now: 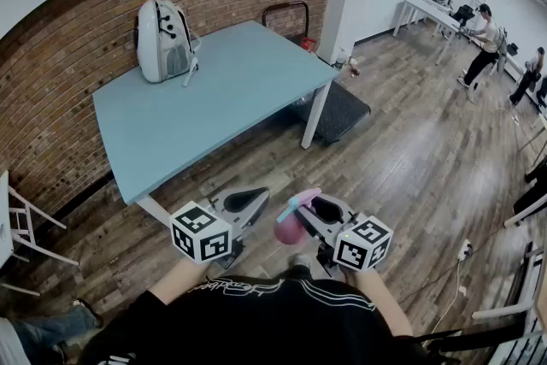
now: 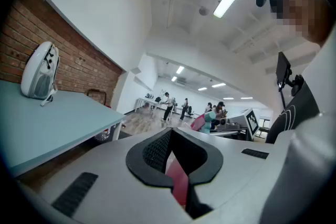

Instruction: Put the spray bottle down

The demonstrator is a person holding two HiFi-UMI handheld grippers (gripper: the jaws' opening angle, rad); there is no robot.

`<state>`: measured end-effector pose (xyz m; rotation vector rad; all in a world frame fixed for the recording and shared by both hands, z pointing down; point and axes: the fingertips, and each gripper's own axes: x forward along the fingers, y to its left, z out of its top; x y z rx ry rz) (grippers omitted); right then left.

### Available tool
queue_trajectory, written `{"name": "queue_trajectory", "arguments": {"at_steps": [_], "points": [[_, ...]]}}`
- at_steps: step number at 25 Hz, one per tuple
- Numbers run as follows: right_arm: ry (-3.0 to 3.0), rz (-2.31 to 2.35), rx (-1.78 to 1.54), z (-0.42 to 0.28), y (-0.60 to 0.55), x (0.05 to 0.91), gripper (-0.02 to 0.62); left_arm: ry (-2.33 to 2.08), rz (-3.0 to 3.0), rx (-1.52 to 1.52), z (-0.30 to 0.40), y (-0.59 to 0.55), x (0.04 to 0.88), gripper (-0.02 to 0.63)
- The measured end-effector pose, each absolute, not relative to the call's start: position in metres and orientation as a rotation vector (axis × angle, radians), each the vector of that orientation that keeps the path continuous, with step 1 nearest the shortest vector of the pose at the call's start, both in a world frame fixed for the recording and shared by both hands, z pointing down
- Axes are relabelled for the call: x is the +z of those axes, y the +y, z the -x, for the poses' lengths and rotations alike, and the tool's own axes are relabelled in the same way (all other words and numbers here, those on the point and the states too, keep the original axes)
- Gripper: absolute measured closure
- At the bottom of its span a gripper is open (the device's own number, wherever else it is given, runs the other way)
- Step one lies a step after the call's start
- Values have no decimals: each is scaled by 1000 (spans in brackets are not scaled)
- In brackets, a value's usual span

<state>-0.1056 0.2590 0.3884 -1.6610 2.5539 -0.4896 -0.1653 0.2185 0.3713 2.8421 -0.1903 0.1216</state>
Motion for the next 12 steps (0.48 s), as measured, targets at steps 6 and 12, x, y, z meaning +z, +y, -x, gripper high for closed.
{"name": "queue_trajectory", "arguments": {"at_steps": [6,12], "points": [[2555,1654,-478,107,259,388,453,-181,-2843,139,165,221,374,600],[2555,1646,-467,108,265,386,454,-179,-2847,138,166,228,374,600]]}}
